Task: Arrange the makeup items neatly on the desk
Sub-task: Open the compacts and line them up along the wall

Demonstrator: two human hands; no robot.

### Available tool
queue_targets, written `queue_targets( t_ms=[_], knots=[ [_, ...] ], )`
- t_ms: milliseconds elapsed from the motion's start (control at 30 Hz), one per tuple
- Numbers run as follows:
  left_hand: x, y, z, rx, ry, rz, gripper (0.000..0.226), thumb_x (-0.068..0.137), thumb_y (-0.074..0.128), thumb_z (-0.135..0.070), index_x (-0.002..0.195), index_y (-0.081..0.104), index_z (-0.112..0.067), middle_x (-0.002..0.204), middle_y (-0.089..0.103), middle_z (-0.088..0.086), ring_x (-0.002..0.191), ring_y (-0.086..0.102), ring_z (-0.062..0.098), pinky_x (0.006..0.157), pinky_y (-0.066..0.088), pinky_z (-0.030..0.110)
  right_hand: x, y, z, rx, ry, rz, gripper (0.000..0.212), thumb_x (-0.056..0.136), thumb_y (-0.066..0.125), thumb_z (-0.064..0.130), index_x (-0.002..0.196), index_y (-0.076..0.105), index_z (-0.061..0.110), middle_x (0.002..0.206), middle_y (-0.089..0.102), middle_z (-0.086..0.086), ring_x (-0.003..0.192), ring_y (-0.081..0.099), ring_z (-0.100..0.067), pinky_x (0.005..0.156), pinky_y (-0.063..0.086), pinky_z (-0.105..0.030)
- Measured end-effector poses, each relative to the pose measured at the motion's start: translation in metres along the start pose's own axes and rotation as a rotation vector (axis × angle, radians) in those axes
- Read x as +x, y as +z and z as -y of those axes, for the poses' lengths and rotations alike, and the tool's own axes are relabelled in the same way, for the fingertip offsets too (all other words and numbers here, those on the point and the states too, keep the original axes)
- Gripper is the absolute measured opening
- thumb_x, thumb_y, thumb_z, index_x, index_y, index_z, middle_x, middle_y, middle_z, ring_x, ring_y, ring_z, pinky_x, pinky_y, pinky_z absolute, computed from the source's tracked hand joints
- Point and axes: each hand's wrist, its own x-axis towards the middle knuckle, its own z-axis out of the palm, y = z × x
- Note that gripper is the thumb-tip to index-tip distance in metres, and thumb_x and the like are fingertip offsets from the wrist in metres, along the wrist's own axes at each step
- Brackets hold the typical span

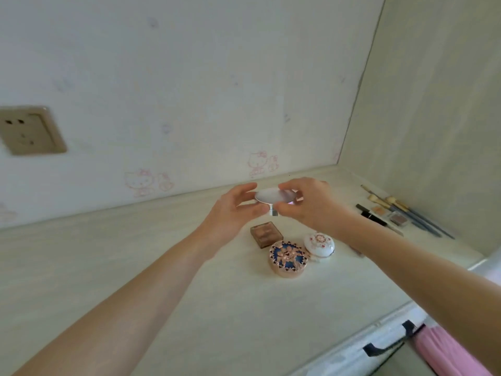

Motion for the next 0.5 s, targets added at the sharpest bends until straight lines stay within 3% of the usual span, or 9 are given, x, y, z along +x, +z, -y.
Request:
queue_targets(
  t_ms=[100,200,300,400,500],
  knots=[
    [-0.042,-0.017,-0.010,-0.173,-0.031,-0.094,0.050,0.074,0.080,-0.026,0.117,0.056,-0.017,0.117,0.066,0.002,0.110,0.064,0.016,0.101,0.046,0.038,-0.020,0.004,0.033,0.128,-0.009,-0.017,0.050,0.079,0.068,0.049,0.118,0.065,0.018,0.109,0.068,0.002,0.091,0.061,-0.010,0.065,0.043,-0.011],
    [-0.082,-0.034,-0.016,-0.304,-0.038,-0.155,0.041,0.082,0.074,-0.021,0.117,0.056,-0.010,0.117,0.067,0.009,0.112,0.063,0.020,0.100,0.048,0.039,-0.041,0.014,0.065,0.266,-0.011,-0.009,0.042,0.083,0.065,0.049,0.109,0.069,0.017,0.104,0.072,-0.001,0.090,0.066,-0.013,0.074,0.052,-0.024],
    [-0.117,-0.048,-0.018,-0.377,-0.032,-0.229,0.036,0.086,0.069,-0.019,0.118,0.055,-0.008,0.115,0.068,0.011,0.109,0.065,0.023,0.095,0.052,0.035,-0.060,0.028,0.091,0.340,-0.006,0.092,0.041,0.086,0.060,0.049,0.107,0.068,0.015,0.095,0.073,0.000,0.077,0.066,-0.010,0.079,0.052,-0.031],
    [-0.151,-0.062,-0.014,-0.385,-0.015,-0.287,0.040,0.082,0.072,-0.021,0.117,0.055,-0.009,0.111,0.070,0.011,0.105,0.067,0.026,0.092,0.054,0.033,-0.079,0.046,0.115,0.380,0.007,0.124,0.039,0.088,0.056,0.045,0.104,0.063,0.010,0.109,0.065,-0.015,0.103,0.062,-0.030,0.090,0.049,-0.049],
    [-0.179,-0.075,-0.006,-0.261,-0.002,-0.316,0.051,0.075,0.080,-0.029,0.118,0.057,-0.016,0.115,0.069,0.005,0.111,0.064,0.021,0.095,0.049,0.035,-0.095,0.062,0.139,0.368,0.015,0.161,0.032,0.090,0.049,0.048,0.098,0.070,0.024,0.098,0.071,-0.005,0.089,0.066,-0.028,0.079,0.052,-0.042]
  ],
)
